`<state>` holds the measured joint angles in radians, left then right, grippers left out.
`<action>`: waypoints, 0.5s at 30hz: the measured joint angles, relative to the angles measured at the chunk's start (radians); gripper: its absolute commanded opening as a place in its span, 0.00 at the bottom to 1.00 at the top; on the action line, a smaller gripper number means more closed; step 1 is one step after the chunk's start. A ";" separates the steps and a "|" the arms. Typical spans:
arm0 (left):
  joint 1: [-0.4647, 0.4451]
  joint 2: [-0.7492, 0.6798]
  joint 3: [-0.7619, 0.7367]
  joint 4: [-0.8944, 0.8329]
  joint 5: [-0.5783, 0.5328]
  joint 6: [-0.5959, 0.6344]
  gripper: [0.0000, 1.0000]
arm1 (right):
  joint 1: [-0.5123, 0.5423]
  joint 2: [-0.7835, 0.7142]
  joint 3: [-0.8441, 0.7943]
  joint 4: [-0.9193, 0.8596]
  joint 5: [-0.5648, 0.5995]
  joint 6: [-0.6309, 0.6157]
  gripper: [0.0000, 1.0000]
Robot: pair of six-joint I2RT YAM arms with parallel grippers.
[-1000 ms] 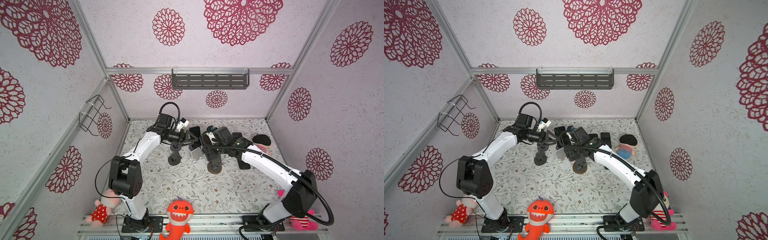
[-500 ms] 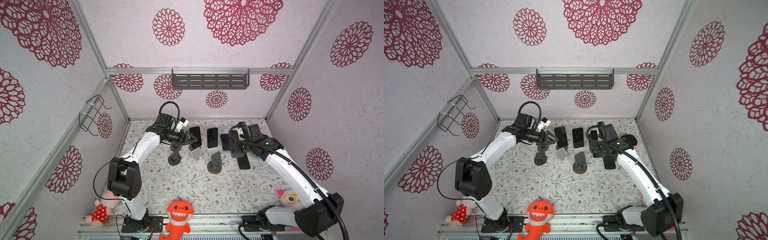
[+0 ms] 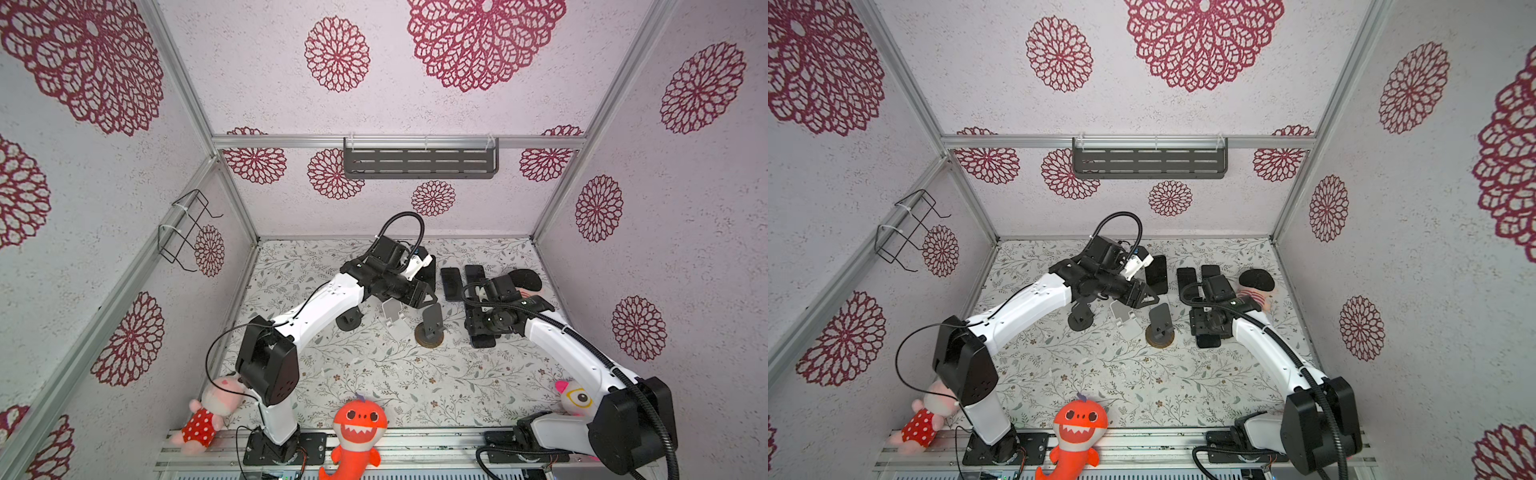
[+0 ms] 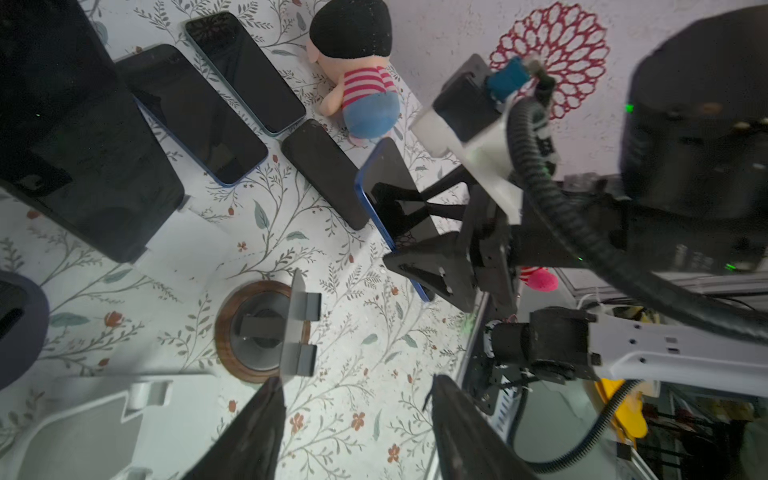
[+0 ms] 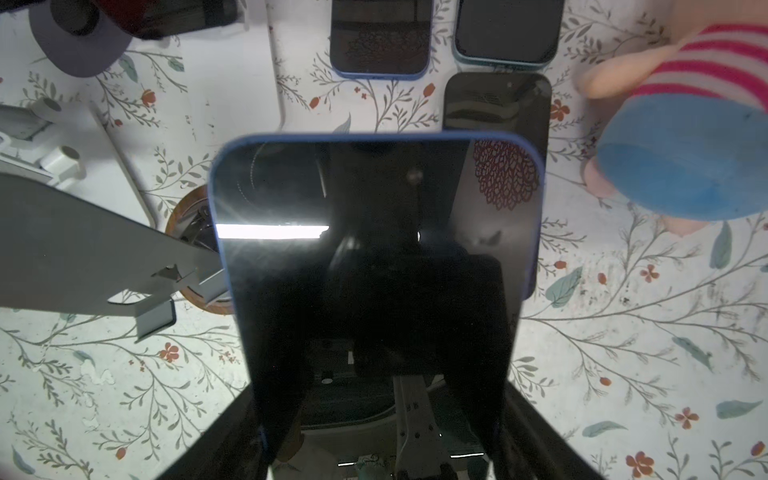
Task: Remove the phone from the phone stand
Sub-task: 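Pull the phone away with the right gripper while the left gripper opens and withdraws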
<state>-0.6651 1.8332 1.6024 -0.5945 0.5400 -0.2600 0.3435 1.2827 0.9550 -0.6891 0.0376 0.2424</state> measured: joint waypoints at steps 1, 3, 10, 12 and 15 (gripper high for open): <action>-0.002 0.019 0.002 0.006 -0.014 0.000 0.60 | 0.000 -0.005 -0.010 0.006 -0.003 0.004 0.54; -0.006 0.054 0.002 0.009 -0.039 -0.001 0.59 | -0.001 -0.011 -0.026 0.018 -0.008 0.006 0.54; -0.020 0.118 0.002 0.011 -0.088 -0.005 0.46 | -0.003 -0.024 -0.062 0.047 -0.019 0.010 0.54; -0.025 0.121 0.003 0.013 -0.091 -0.005 0.40 | -0.003 -0.029 -0.066 0.053 -0.023 0.013 0.54; -0.032 0.142 0.013 0.021 -0.094 -0.006 0.31 | -0.003 -0.030 -0.066 0.068 -0.031 0.013 0.55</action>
<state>-0.6971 1.9747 1.6150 -0.5739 0.4461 -0.2665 0.3401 1.2526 0.8894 -0.6209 0.0067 0.2554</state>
